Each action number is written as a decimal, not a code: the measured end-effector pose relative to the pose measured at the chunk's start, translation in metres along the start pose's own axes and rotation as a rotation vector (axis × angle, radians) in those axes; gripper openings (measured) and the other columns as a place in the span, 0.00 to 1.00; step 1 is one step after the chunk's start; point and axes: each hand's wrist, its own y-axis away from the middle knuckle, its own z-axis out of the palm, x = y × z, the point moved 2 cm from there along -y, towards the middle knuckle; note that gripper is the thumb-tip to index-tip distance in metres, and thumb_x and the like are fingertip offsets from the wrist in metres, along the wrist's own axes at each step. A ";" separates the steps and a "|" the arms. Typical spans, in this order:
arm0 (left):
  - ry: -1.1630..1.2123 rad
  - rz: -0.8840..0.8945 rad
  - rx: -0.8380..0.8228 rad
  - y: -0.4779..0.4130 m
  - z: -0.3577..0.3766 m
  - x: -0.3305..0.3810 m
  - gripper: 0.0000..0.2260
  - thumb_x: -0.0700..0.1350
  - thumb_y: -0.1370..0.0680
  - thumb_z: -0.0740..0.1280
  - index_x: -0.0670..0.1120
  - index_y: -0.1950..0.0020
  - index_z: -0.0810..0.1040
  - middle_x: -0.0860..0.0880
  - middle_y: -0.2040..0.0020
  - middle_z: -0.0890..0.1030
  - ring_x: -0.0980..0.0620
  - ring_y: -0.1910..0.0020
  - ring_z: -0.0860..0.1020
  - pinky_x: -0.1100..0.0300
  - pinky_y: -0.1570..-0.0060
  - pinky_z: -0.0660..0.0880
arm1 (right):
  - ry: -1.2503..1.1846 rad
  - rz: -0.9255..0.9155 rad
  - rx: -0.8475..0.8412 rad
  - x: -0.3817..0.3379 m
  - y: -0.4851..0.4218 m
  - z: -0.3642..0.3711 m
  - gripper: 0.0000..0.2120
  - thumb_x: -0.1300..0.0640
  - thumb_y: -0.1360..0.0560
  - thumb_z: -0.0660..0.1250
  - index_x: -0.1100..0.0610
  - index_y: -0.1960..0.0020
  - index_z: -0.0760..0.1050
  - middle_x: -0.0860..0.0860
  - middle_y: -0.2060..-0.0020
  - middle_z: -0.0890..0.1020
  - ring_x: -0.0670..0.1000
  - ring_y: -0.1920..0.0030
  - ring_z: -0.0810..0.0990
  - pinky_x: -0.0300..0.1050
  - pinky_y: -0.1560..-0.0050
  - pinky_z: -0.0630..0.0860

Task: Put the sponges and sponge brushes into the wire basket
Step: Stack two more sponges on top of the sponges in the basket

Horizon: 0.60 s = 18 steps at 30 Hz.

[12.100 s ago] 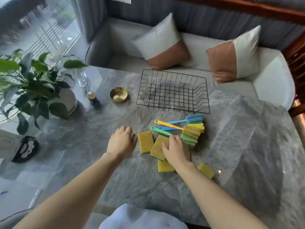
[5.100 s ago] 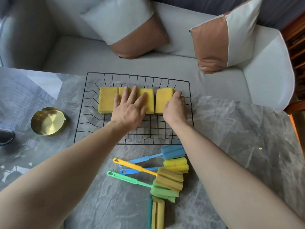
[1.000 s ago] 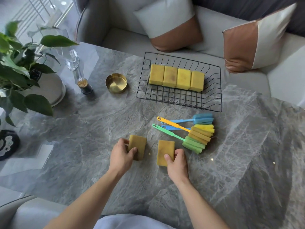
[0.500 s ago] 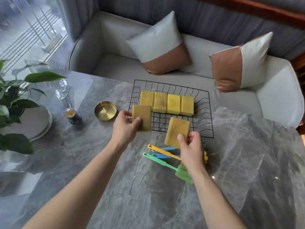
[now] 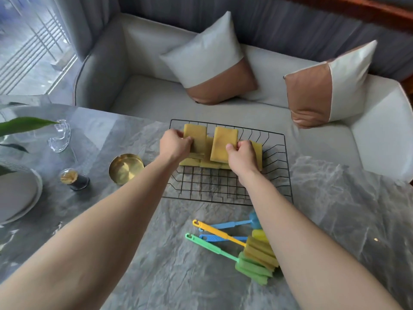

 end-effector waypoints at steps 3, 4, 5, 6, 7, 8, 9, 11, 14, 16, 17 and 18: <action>-0.107 0.049 0.033 -0.010 0.002 -0.001 0.11 0.46 0.24 0.69 0.43 0.45 0.83 0.42 0.50 0.86 0.41 0.49 0.83 0.52 0.47 0.80 | 0.043 -0.010 -0.024 0.002 -0.013 0.008 0.10 0.50 0.20 0.63 0.55 0.44 0.68 0.52 0.49 0.77 0.53 0.52 0.76 0.43 0.57 0.69; -0.136 0.074 0.040 -0.012 0.003 -0.002 0.10 0.46 0.24 0.69 0.43 0.45 0.83 0.41 0.50 0.86 0.40 0.49 0.83 0.53 0.48 0.80 | 0.067 -0.019 -0.031 0.004 -0.015 0.011 0.09 0.50 0.19 0.62 0.55 0.45 0.68 0.52 0.49 0.77 0.53 0.53 0.76 0.43 0.60 0.68; -0.164 0.100 0.050 -0.013 0.003 -0.003 0.09 0.45 0.23 0.69 0.43 0.46 0.83 0.41 0.51 0.85 0.40 0.50 0.82 0.55 0.51 0.79 | 0.086 -0.027 -0.039 0.005 -0.016 0.013 0.09 0.50 0.19 0.62 0.54 0.45 0.67 0.52 0.50 0.77 0.53 0.53 0.76 0.43 0.60 0.68; -0.193 0.123 0.061 -0.013 0.004 -0.006 0.08 0.44 0.23 0.69 0.43 0.47 0.83 0.41 0.52 0.85 0.39 0.51 0.82 0.57 0.54 0.76 | 0.097 -0.034 -0.049 0.007 -0.018 0.016 0.09 0.50 0.19 0.62 0.55 0.45 0.67 0.52 0.49 0.77 0.53 0.53 0.76 0.43 0.59 0.68; -0.222 0.141 0.069 -0.014 0.004 -0.008 0.08 0.44 0.23 0.68 0.42 0.48 0.83 0.41 0.53 0.85 0.39 0.51 0.82 0.57 0.56 0.74 | 0.101 -0.039 -0.059 0.008 -0.019 0.019 0.09 0.51 0.19 0.62 0.56 0.44 0.68 0.52 0.49 0.77 0.53 0.52 0.76 0.44 0.56 0.69; -0.247 0.152 0.073 -0.015 0.005 -0.010 0.08 0.43 0.23 0.68 0.42 0.49 0.83 0.41 0.54 0.85 0.38 0.52 0.82 0.57 0.57 0.73 | 0.105 -0.042 -0.068 0.009 -0.020 0.022 0.10 0.51 0.19 0.62 0.57 0.44 0.68 0.53 0.49 0.77 0.54 0.51 0.76 0.45 0.54 0.70; -0.267 0.161 0.074 -0.014 0.005 -0.013 0.08 0.43 0.23 0.67 0.41 0.49 0.83 0.40 0.54 0.85 0.38 0.52 0.82 0.57 0.58 0.73 | 0.109 -0.046 -0.072 0.009 -0.021 0.024 0.11 0.51 0.19 0.62 0.58 0.43 0.69 0.53 0.49 0.77 0.54 0.51 0.76 0.46 0.53 0.71; -0.288 0.180 0.080 -0.013 0.006 -0.015 0.09 0.42 0.23 0.66 0.40 0.48 0.83 0.39 0.54 0.85 0.37 0.52 0.81 0.55 0.58 0.73 | 0.118 -0.052 -0.078 0.009 -0.021 0.027 0.13 0.50 0.19 0.61 0.59 0.41 0.70 0.53 0.50 0.77 0.55 0.51 0.76 0.46 0.53 0.70; -0.293 0.207 0.111 -0.013 0.006 -0.018 0.10 0.41 0.23 0.65 0.40 0.44 0.81 0.39 0.53 0.84 0.37 0.52 0.81 0.55 0.58 0.73 | 0.127 -0.051 -0.097 0.010 -0.020 0.033 0.15 0.50 0.18 0.61 0.60 0.40 0.71 0.52 0.51 0.77 0.54 0.52 0.75 0.44 0.54 0.68; -0.320 0.249 0.141 -0.011 0.006 -0.020 0.11 0.39 0.23 0.64 0.41 0.43 0.80 0.39 0.52 0.84 0.38 0.52 0.80 0.54 0.59 0.70 | 0.137 -0.059 -0.106 0.010 -0.019 0.035 0.15 0.50 0.18 0.61 0.60 0.39 0.71 0.53 0.49 0.77 0.55 0.51 0.75 0.44 0.53 0.68; -0.348 0.283 0.152 -0.009 0.006 -0.021 0.11 0.39 0.23 0.64 0.41 0.42 0.79 0.39 0.51 0.83 0.38 0.51 0.79 0.54 0.59 0.68 | 0.148 -0.064 -0.108 0.010 -0.018 0.036 0.16 0.50 0.18 0.60 0.61 0.38 0.71 0.54 0.48 0.78 0.55 0.50 0.76 0.44 0.53 0.68; -0.383 0.324 0.162 -0.008 0.007 -0.023 0.11 0.39 0.22 0.63 0.41 0.41 0.78 0.39 0.50 0.82 0.38 0.51 0.78 0.53 0.59 0.67 | 0.159 -0.070 -0.110 0.010 -0.018 0.036 0.16 0.50 0.18 0.60 0.61 0.38 0.71 0.54 0.47 0.78 0.56 0.49 0.77 0.44 0.53 0.69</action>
